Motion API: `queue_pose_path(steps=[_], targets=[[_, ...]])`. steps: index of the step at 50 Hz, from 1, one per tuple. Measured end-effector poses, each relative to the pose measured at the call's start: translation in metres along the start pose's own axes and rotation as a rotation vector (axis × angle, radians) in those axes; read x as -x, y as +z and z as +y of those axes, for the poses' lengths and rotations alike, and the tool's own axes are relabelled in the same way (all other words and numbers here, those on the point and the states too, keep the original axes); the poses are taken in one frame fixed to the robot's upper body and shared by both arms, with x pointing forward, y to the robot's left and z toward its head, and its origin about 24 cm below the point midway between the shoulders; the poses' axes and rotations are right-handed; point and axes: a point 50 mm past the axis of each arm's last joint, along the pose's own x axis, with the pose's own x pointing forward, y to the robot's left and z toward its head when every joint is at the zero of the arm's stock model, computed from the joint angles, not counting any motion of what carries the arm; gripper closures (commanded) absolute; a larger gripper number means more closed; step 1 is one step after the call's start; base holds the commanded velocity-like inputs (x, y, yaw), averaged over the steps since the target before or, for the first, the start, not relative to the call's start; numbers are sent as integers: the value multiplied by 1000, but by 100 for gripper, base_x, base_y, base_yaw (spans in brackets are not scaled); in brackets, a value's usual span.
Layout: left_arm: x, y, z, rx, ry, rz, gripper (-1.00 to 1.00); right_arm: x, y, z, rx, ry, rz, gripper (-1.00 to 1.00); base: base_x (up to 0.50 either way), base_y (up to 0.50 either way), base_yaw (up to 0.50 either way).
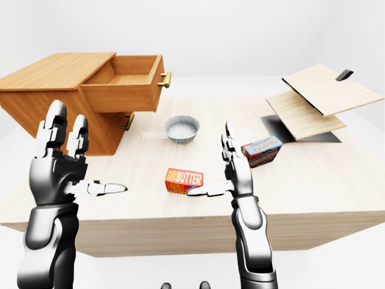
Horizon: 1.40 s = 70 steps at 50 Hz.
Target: Close the top drawer of the cabinet.
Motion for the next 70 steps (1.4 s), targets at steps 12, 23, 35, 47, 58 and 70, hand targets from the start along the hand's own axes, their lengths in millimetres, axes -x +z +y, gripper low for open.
queue_pose_path(steps=[12,23,35,47,58,70], targets=[[2,5,-3,-2,-13,-16,-100,1,4,0,-12,13,-18,-100,16,0,0],[3,7,-5,-3,-22,-25,-100,1,0,-1,-22,20,-1,-100,17,0,0],[6,26,-6,0,-23,-102,-100,2,-6,-1,-28,22,26,-100,17,0,0],[14,63,-6,0,-24,-263,-100,3,-10,-2,-31,21,43,-100,17,0,0],[20,84,-7,-4,-25,-359,-100,4,-12,-2,-34,20,51,-100,17,0,0],[21,92,-8,-11,-24,-397,-100,5,-12,-2,-30,16,50,-100,12,0,0]])
